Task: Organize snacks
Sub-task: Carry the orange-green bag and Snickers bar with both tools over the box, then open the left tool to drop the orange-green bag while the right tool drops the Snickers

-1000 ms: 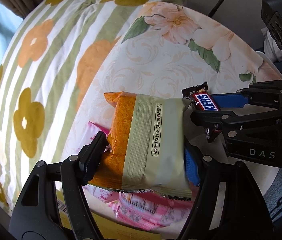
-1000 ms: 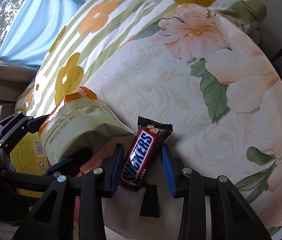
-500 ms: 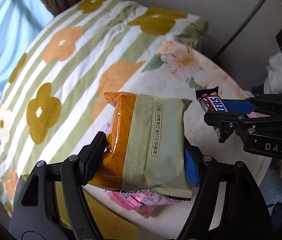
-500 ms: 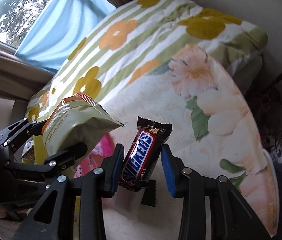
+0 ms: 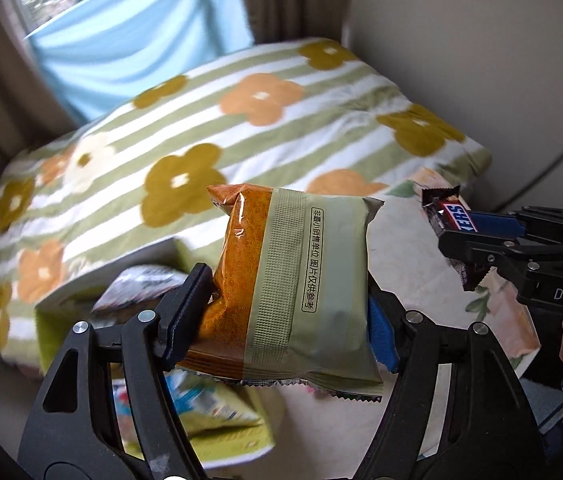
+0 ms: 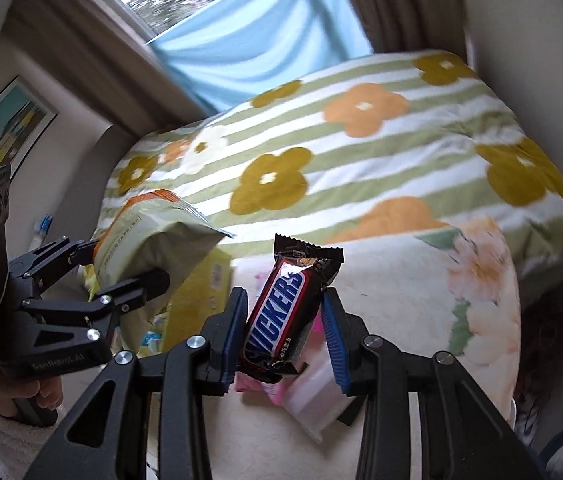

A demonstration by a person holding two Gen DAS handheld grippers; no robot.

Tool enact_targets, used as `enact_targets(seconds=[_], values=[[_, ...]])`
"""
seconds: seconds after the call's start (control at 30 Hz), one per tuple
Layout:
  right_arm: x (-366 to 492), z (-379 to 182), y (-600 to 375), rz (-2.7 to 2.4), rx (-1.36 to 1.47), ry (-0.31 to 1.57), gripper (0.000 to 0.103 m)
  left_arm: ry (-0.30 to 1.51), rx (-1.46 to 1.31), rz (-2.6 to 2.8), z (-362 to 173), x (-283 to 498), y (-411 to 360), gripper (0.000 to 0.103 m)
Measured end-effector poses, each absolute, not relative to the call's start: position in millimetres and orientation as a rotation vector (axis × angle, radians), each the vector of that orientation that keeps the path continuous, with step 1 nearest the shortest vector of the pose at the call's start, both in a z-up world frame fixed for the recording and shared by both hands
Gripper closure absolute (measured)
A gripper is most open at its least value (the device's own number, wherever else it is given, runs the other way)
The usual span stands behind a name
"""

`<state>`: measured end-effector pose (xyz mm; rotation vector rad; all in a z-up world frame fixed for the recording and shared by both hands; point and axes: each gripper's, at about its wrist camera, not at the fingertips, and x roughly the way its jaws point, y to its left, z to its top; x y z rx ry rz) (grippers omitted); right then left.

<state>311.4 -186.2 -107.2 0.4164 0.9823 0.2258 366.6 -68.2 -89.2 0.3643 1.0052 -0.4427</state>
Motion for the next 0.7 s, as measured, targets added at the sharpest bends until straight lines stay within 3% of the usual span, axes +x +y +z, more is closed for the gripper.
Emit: enact_targets(seconds=[0.4, 0.7], values=[[336.1, -106.9, -38.0, 0.431, 0.342, 0.984, 0.068, 1.07, 0.182, -0.207, -103.4, 356.0, 129.1, 0.035], [344.3, -132.2, 43.7, 0.415, 0.348, 1.029, 0.068, 1.126, 0.151, -0.214, -138.5, 384.7, 209.1, 0.035]])
